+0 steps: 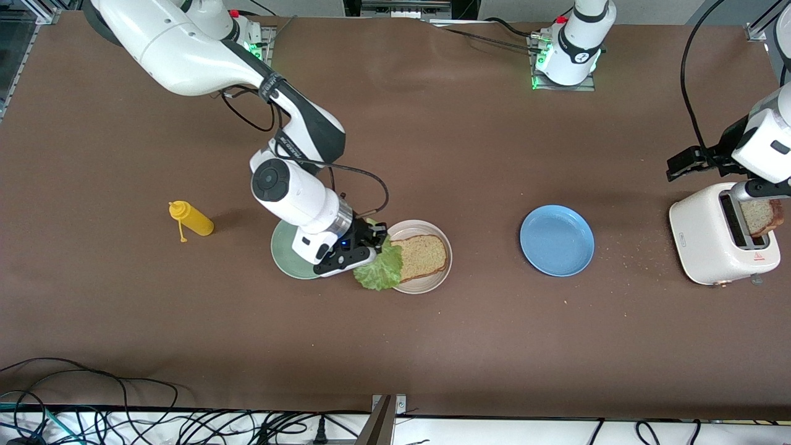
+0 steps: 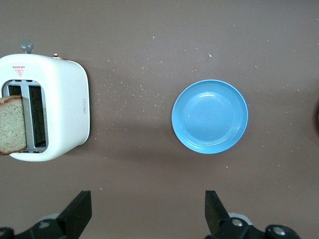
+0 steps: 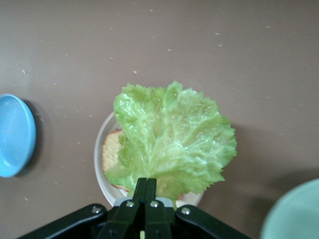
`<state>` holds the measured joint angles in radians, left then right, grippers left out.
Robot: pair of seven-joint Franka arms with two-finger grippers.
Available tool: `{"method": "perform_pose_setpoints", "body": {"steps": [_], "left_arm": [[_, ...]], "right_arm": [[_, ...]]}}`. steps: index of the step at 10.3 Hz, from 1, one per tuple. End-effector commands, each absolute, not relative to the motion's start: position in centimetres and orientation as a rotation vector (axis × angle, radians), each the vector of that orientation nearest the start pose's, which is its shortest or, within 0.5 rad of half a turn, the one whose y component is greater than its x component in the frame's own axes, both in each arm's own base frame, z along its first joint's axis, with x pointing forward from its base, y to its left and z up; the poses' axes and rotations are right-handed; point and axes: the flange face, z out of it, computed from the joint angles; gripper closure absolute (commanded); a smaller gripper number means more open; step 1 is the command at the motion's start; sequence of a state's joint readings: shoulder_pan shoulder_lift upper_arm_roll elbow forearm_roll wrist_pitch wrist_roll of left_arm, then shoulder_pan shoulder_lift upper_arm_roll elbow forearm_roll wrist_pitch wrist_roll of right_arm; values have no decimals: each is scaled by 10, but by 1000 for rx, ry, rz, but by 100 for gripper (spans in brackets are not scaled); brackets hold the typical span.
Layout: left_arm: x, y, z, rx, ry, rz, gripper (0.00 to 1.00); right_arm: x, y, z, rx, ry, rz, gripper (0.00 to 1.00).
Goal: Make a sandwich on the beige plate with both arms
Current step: 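Carry the lettuce with the right gripper onto the bread slice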
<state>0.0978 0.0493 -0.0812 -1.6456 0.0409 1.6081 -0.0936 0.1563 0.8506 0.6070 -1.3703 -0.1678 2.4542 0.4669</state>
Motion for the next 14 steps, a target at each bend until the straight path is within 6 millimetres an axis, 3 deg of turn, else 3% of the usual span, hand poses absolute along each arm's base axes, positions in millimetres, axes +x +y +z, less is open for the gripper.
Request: {"method": "perform_pose_setpoints", "body": {"steps": [1, 3, 4, 6, 9, 10, 12, 14], "left_arm": [[573, 13, 566, -3114, -132, 199, 0], [574, 17, 564, -3111, -139, 207, 0], [574, 18, 564, -3112, -142, 205, 0], [574, 15, 564, -3117, -135, 205, 0], [574, 16, 564, -3119, -140, 203, 0], [574, 16, 564, -3119, -137, 203, 0], [574, 15, 564, -3120, -138, 203, 0], [574, 15, 563, -3120, -135, 210, 0]], "right_arm": [[624, 456, 296, -2643, -100, -188, 100], [622, 470, 270, -2563, 23, -229, 100], [612, 486, 261, -2516, 84, -249, 100], [609, 489, 237, -2536, 80, -327, 100], [610, 488, 229, -2522, 83, -354, 100], [610, 489, 229, -2521, 81, -354, 96], [611, 487, 230, -2522, 86, -356, 63], [615, 483, 235, -2521, 95, -361, 54]]}}
